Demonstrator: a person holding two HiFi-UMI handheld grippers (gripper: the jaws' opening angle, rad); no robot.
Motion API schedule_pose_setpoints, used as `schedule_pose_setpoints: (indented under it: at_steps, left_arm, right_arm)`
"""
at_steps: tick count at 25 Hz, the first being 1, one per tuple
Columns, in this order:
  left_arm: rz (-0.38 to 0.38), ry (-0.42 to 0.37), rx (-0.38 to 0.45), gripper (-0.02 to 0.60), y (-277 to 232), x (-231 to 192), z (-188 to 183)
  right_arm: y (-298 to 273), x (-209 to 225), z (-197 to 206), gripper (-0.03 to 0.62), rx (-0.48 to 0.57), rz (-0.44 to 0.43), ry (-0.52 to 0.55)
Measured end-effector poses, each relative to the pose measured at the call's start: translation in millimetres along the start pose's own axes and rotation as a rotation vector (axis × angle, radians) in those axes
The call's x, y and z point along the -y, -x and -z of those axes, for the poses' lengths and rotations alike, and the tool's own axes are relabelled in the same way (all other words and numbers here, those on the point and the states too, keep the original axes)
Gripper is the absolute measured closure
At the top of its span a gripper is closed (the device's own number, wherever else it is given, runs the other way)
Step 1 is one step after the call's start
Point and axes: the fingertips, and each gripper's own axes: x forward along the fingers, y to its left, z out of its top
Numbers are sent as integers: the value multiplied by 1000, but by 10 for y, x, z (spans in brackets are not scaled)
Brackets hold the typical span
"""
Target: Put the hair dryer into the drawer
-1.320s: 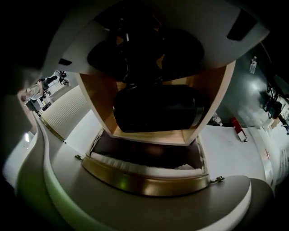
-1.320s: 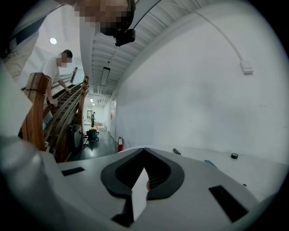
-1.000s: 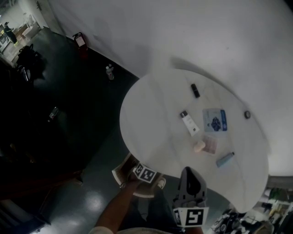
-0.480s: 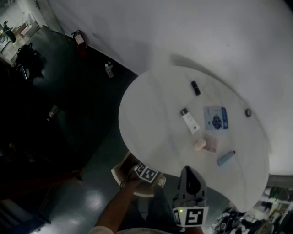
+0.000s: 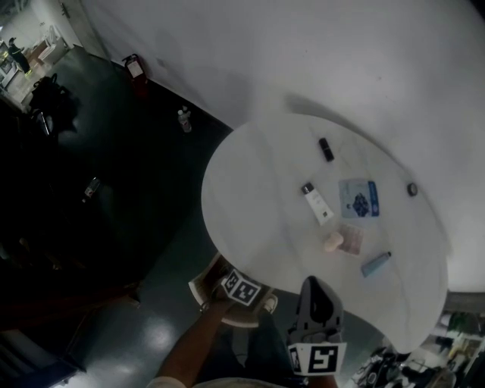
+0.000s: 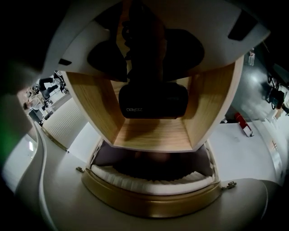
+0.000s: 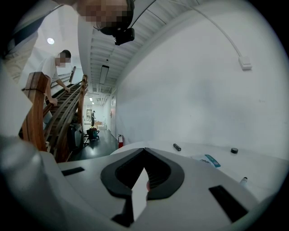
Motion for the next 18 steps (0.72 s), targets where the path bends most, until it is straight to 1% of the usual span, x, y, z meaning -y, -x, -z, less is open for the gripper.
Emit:
schedule_pose_setpoints:
  at_steps: [8, 11, 14, 18]
  left_arm:
    - [7, 30, 47, 330, 257, 21, -104]
    - [13, 43, 43, 330, 346, 27, -137]
    - [28, 33, 34, 330, 467, 84, -143]
    - [34, 31, 42, 330, 699, 152, -156]
  right_arm:
    - [-9, -89, -145, 589, 30, -11, -4]
    - [-8, -118, -216, 589, 49, -15, -6]
    - [3, -139, -259, 589, 56, -18, -8]
    - [31, -180, -357, 589, 75, -22, -11]
